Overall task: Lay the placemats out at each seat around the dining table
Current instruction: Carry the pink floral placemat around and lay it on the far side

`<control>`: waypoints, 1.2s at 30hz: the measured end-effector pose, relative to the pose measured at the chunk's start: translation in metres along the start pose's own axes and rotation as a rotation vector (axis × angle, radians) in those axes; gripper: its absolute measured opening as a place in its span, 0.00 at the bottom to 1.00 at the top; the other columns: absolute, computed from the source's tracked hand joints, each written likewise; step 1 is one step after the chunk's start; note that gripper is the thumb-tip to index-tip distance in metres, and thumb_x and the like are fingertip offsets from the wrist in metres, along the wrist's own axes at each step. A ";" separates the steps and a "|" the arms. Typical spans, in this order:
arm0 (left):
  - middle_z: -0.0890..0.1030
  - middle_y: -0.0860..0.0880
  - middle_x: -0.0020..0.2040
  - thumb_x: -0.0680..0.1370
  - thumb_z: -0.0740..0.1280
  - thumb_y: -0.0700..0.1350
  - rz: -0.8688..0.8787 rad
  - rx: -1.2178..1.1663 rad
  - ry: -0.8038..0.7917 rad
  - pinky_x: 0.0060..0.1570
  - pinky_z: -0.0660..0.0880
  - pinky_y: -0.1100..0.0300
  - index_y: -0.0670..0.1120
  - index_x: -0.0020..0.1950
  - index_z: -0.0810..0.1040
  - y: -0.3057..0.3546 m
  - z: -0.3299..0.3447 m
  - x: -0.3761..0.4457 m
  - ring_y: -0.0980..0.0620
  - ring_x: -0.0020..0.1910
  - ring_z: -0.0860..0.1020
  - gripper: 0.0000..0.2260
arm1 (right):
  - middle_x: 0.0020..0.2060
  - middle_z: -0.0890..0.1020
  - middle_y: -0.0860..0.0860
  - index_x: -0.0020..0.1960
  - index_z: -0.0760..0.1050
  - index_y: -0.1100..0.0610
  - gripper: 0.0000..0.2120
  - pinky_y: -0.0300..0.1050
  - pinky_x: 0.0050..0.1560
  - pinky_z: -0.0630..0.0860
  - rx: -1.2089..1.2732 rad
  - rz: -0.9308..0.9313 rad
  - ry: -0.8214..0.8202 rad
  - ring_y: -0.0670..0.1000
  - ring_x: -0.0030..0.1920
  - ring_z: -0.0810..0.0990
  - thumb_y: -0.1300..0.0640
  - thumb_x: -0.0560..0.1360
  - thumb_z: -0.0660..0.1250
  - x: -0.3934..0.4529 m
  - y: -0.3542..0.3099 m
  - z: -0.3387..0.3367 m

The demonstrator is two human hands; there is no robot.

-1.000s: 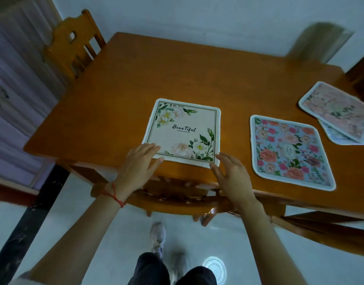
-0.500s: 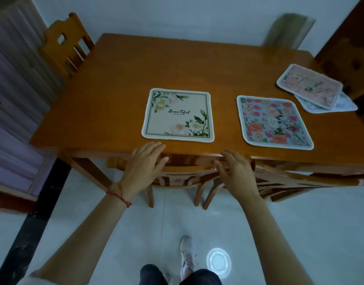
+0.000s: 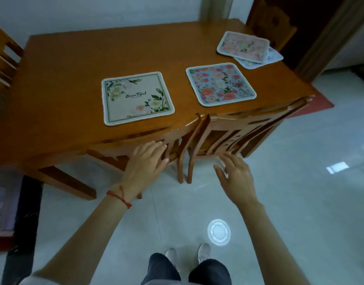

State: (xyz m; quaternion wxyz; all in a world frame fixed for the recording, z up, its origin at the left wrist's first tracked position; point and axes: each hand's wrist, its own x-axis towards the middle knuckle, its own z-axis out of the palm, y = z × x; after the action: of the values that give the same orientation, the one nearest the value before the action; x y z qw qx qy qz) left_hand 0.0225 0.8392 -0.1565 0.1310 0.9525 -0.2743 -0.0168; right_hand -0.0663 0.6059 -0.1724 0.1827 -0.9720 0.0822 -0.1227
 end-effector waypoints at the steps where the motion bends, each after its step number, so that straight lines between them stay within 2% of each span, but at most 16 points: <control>1: 0.78 0.42 0.61 0.77 0.50 0.55 0.041 0.019 -0.013 0.62 0.68 0.46 0.41 0.62 0.75 0.010 0.005 0.001 0.43 0.63 0.74 0.25 | 0.54 0.81 0.57 0.57 0.77 0.60 0.17 0.54 0.58 0.73 -0.013 0.024 0.012 0.58 0.55 0.79 0.52 0.74 0.64 -0.009 0.009 -0.004; 4: 0.80 0.43 0.57 0.77 0.52 0.54 0.143 0.047 -0.046 0.58 0.72 0.46 0.41 0.59 0.78 0.043 0.020 0.008 0.42 0.58 0.77 0.23 | 0.53 0.82 0.56 0.55 0.78 0.60 0.16 0.51 0.56 0.74 -0.072 0.111 0.054 0.57 0.54 0.80 0.51 0.73 0.63 -0.039 0.039 -0.017; 11: 0.82 0.45 0.54 0.75 0.54 0.53 0.375 0.141 -0.055 0.54 0.75 0.50 0.42 0.57 0.79 0.148 0.060 0.028 0.45 0.55 0.79 0.21 | 0.52 0.82 0.57 0.53 0.79 0.60 0.17 0.53 0.55 0.75 -0.156 0.330 0.131 0.59 0.53 0.81 0.50 0.72 0.63 -0.107 0.126 -0.053; 16: 0.82 0.43 0.52 0.75 0.54 0.52 0.510 0.105 -0.072 0.52 0.76 0.49 0.40 0.55 0.79 0.239 0.095 0.040 0.44 0.53 0.80 0.21 | 0.51 0.83 0.56 0.52 0.79 0.60 0.19 0.53 0.53 0.75 -0.176 0.427 0.201 0.58 0.51 0.81 0.48 0.73 0.58 -0.156 0.190 -0.083; 23: 0.82 0.43 0.53 0.75 0.55 0.52 0.694 0.073 -0.078 0.52 0.76 0.49 0.41 0.56 0.79 0.362 0.144 0.053 0.44 0.53 0.80 0.21 | 0.51 0.83 0.56 0.52 0.80 0.60 0.20 0.53 0.53 0.75 -0.223 0.639 0.248 0.59 0.51 0.81 0.48 0.73 0.57 -0.222 0.274 -0.114; 32: 0.82 0.43 0.52 0.75 0.57 0.52 0.977 0.042 -0.081 0.50 0.76 0.51 0.41 0.54 0.79 0.475 0.190 0.078 0.44 0.51 0.80 0.19 | 0.50 0.83 0.56 0.52 0.79 0.60 0.20 0.52 0.52 0.76 -0.273 0.887 0.334 0.58 0.51 0.81 0.48 0.73 0.57 -0.274 0.335 -0.141; 36: 0.82 0.44 0.52 0.75 0.57 0.52 1.062 0.024 -0.084 0.51 0.73 0.52 0.42 0.55 0.79 0.511 0.209 0.102 0.44 0.51 0.80 0.19 | 0.50 0.83 0.56 0.51 0.80 0.60 0.19 0.52 0.52 0.76 -0.308 0.952 0.358 0.58 0.50 0.81 0.49 0.73 0.57 -0.274 0.362 -0.147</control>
State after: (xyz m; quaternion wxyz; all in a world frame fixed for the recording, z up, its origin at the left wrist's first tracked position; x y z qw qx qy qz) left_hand -0.1772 0.3184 -0.2224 0.0996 0.6825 -0.7239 0.0166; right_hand -0.4090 0.2801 -0.2322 0.0565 -0.8067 0.5611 -0.1765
